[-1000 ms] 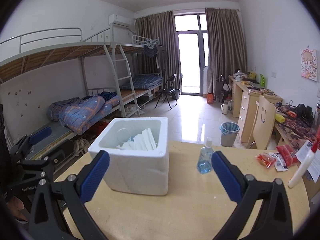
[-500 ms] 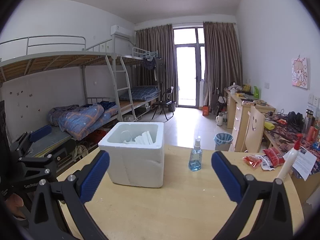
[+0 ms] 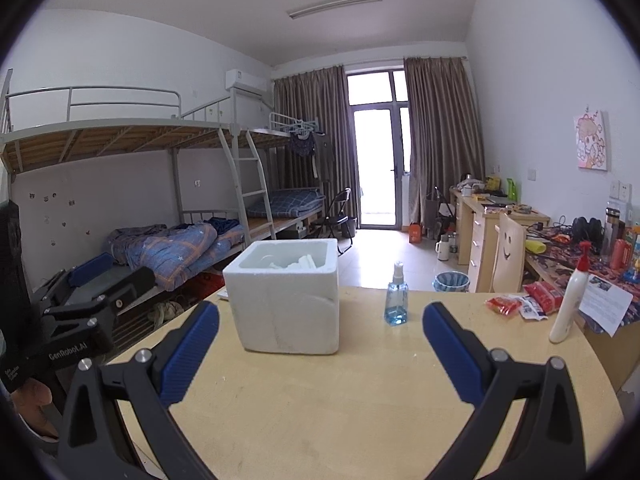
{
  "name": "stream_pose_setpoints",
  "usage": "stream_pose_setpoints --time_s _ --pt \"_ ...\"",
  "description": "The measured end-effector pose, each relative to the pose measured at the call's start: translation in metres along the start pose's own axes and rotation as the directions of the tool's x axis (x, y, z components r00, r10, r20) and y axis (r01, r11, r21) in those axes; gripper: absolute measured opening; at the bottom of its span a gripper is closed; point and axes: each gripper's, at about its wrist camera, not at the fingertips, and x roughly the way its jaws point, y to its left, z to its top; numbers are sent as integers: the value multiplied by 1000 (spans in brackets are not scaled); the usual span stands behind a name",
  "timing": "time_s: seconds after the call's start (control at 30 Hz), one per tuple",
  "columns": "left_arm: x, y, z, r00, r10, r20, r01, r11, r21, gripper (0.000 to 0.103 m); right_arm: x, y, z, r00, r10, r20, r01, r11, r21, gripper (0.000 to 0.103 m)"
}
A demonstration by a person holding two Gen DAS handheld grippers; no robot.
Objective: Organize soft objects
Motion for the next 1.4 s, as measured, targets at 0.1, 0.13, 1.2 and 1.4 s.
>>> stream_pose_setpoints --time_s 0.1,0.13,1.2,1.4 --pt "-6 3 -12 1000 -19 -6 19 999 -45 102 -3 1 -10 1000 -5 -5 5 1000 3 103" --pt "-7 3 -17 1000 -16 -14 15 998 -55 102 -4 1 -13 1000 -3 -6 3 1000 4 103" --pt "-39 -7 -82 998 53 -24 -54 998 -43 102 -37 10 -80 998 -61 12 61 998 16 103" --pt "-45 -6 -82 999 21 -36 -23 999 -49 102 -40 14 -78 998 -60 15 60 998 11 103"
